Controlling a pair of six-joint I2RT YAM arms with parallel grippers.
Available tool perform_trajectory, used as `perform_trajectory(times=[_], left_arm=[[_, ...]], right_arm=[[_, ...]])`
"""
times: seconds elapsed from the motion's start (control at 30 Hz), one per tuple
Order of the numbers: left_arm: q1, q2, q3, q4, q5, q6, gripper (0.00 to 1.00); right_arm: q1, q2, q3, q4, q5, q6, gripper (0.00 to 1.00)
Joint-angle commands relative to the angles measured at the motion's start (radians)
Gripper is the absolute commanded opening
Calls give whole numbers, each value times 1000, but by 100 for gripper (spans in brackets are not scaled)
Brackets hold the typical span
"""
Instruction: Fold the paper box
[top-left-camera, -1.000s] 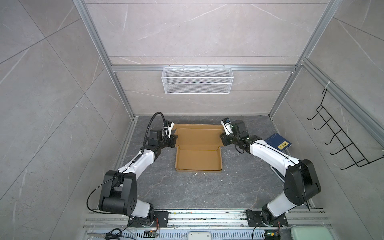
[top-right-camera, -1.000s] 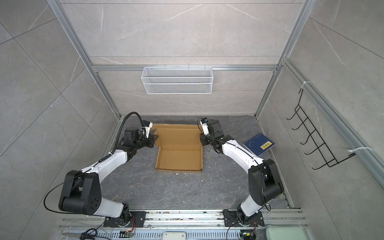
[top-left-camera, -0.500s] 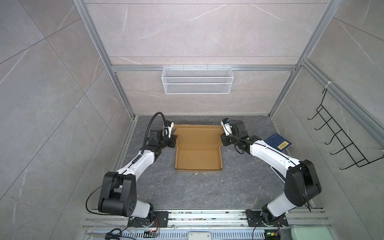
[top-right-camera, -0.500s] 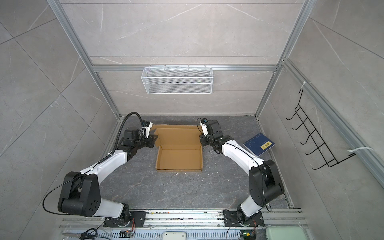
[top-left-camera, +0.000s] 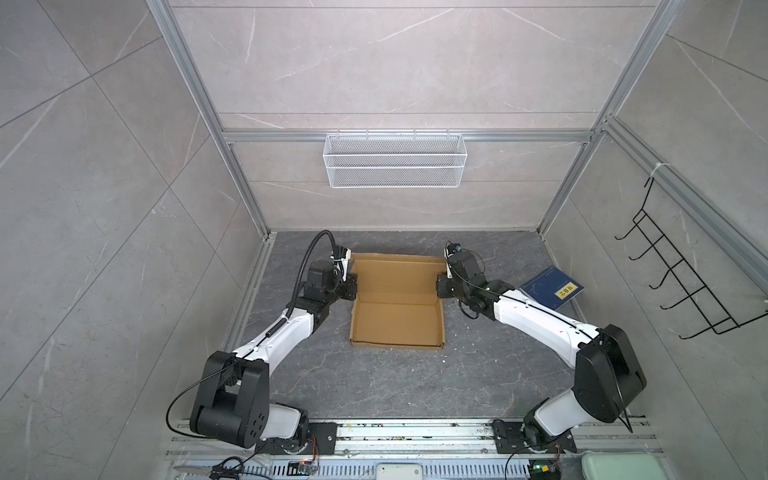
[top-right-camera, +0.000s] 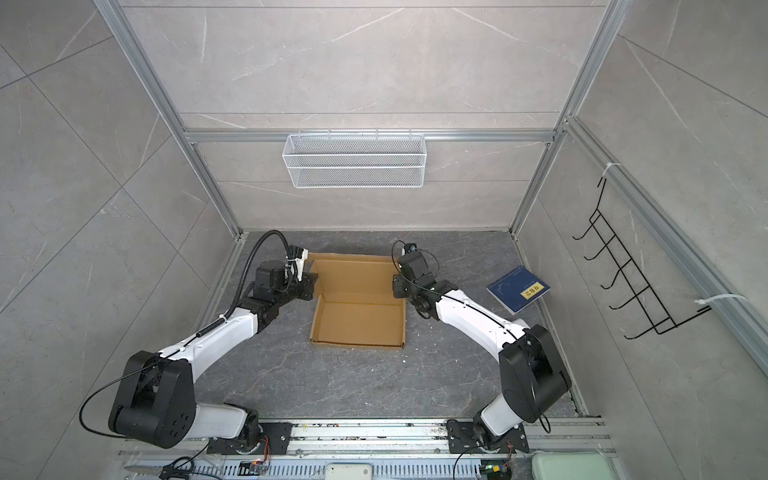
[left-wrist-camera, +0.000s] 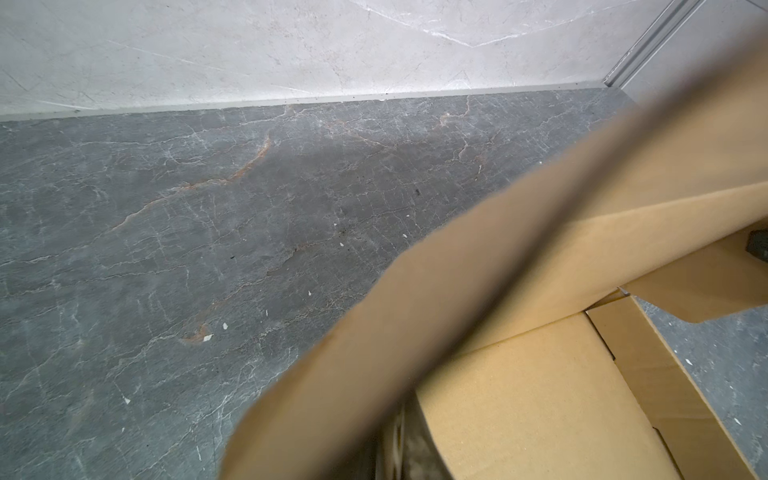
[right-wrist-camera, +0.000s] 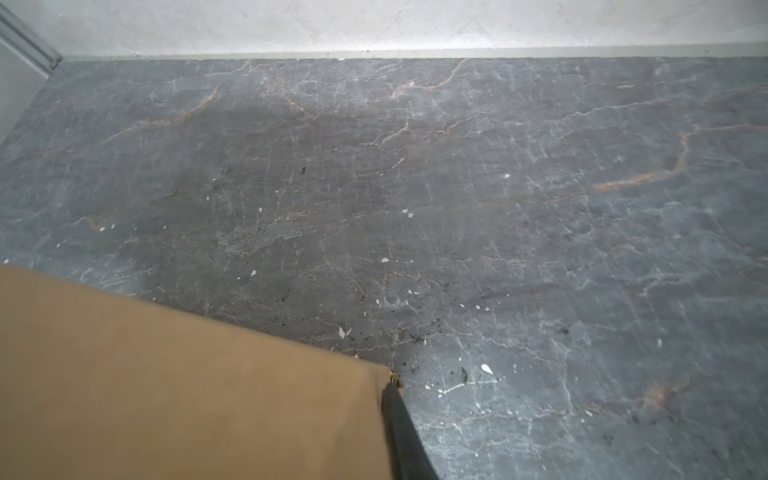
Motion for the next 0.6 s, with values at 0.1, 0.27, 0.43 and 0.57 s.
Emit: perform_trajectory(times=[0.1, 0.27, 0.43, 0.57], left_arm=[[-19, -50, -41, 114, -20, -50, 10], [-19, -24, -8, 158, -72, -53, 10], [-19, 25, 59, 190, -84, -55, 10], [-19, 69, 74, 239, -88, -65, 10]], right_arm=[[51, -61, -79, 86, 88, 65, 17], [53, -34, -62, 137, 73, 33, 17], [53, 7, -11, 165, 77, 8, 17], [52, 45, 19, 206, 89, -8, 16]])
